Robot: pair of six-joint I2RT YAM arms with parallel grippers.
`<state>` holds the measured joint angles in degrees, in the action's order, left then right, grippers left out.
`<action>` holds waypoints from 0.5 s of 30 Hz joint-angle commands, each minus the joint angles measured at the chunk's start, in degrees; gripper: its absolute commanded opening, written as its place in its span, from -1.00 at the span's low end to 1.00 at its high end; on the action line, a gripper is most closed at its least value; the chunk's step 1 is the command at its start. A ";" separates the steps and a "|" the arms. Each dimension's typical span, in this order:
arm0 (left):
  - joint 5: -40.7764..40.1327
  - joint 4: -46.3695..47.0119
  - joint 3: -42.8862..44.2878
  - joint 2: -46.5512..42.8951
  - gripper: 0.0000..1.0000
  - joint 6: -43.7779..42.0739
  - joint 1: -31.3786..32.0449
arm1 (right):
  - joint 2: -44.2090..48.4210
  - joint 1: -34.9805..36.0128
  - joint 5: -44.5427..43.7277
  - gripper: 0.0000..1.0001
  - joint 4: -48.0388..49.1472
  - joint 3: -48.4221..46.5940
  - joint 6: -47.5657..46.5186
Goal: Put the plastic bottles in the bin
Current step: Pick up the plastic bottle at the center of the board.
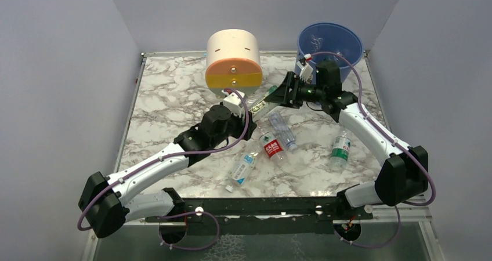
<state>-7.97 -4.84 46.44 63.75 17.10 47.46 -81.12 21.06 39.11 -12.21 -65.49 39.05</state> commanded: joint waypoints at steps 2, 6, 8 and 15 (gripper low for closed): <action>1.21 2.66 -1.16 -1.21 0.38 1.24 -0.23 | -0.77 1.00 1.99 0.30 3.35 0.48 1.10; 0.52 1.86 -0.91 -1.07 0.63 1.53 -0.24 | -0.64 1.02 1.74 0.25 3.37 0.33 1.12; 0.41 1.71 -0.98 -1.20 0.69 1.60 -0.24 | -0.70 1.08 1.59 0.24 3.29 0.16 1.04; -0.52 1.04 -0.76 -2.19 0.98 1.79 -0.19 | -0.70 1.04 1.42 0.23 3.06 0.08 0.90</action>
<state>-7.62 -4.34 46.04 63.55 18.31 47.31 -81.58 21.80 39.16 -10.52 -65.49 39.51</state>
